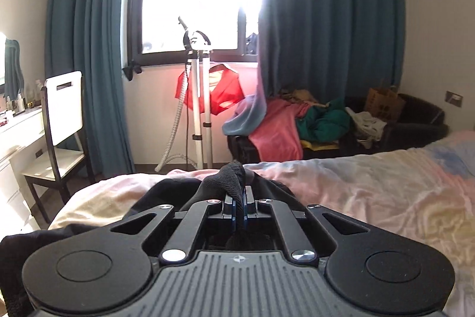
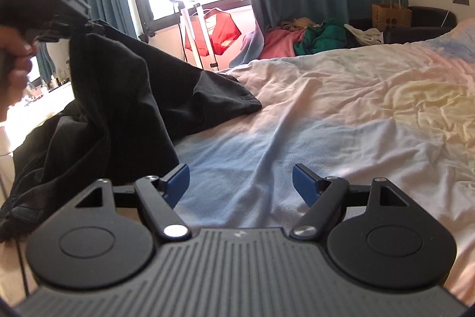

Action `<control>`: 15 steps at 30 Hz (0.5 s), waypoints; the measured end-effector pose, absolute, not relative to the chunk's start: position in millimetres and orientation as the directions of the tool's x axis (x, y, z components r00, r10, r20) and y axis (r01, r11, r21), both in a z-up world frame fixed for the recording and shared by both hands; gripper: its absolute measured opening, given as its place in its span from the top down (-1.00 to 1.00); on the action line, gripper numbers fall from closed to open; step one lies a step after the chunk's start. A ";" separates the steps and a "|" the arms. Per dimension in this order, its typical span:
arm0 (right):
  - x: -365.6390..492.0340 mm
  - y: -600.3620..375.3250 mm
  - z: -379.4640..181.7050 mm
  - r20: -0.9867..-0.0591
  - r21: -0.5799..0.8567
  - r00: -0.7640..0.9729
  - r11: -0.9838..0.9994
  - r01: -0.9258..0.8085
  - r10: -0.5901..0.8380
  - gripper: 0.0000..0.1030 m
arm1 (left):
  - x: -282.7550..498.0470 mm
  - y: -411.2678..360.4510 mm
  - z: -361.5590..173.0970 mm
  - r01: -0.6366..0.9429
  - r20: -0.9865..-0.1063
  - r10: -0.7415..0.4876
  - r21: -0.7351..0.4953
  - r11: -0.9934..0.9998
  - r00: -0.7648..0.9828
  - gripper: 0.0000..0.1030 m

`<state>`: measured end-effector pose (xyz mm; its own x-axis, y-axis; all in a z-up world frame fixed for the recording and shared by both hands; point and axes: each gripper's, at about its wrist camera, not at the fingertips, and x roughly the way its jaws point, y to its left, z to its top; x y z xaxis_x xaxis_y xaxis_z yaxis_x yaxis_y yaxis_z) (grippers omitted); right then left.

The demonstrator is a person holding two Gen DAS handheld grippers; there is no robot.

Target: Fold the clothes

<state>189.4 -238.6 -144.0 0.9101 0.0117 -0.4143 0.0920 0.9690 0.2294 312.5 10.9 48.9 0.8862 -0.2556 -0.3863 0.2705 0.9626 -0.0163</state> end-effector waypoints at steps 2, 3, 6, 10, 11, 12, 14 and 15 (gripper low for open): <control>181.4 -238.2 -138.0 -0.401 0.234 0.916 0.968 0.086 0.016 -0.52 | 265.0 22.2 28.7 0.289 -0.391 -0.274 -0.023 0.957 0.878 0.93; 177.3 -237.9 -135.5 -0.396 0.240 0.918 0.967 0.082 0.021 -0.52 | 241.5 27.8 18.1 0.297 -0.394 -0.283 -0.026 0.954 0.874 0.93; 167.2 -239.8 -132.0 -0.393 0.291 0.917 0.955 0.057 0.065 -0.52 | 215.8 34.9 -3.5 0.286 -0.406 -0.285 -0.058 0.956 0.868 0.93; 157.8 -244.9 -138.1 -0.375 0.444 0.905 0.896 -0.015 0.201 -0.41 | 183.8 43.8 -31.8 0.269 -0.422 -0.287 -0.103 0.958 0.860 0.92; 156.9 -245.3 -140.9 -0.370 0.485 0.898 0.874 -0.031 0.237 -0.19 | 175.8 46.0 -38.9 0.264 -0.426 -0.288 -0.114 0.958 0.858 0.92; 157.4 -244.5 -143.6 -0.372 0.515 0.891 0.856 -0.035 0.260 0.00 | 167.7 48.3 -45.9 0.260 -0.429 -0.288 -0.125 0.958 0.856 0.92; 159.6 -240.8 -148.3 -0.382 0.551 0.878 0.834 -0.034 0.288 0.52 | 151.7 52.7 -60.1 0.250 -0.437 -0.290 -0.147 0.957 0.852 0.92; 160.4 -238.4 -149.2 -0.387 0.550 0.875 0.834 -0.035 0.292 0.60 | 152.8 55.8 -63.0 0.244 -0.439 -0.292 -0.163 0.956 0.850 0.92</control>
<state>160.4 -238.4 -149.2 0.8749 0.2917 -0.3867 -0.0350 0.8343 0.5502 152.8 55.8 -63.0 0.8499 -0.2916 -0.4389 0.2439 0.9560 -0.1629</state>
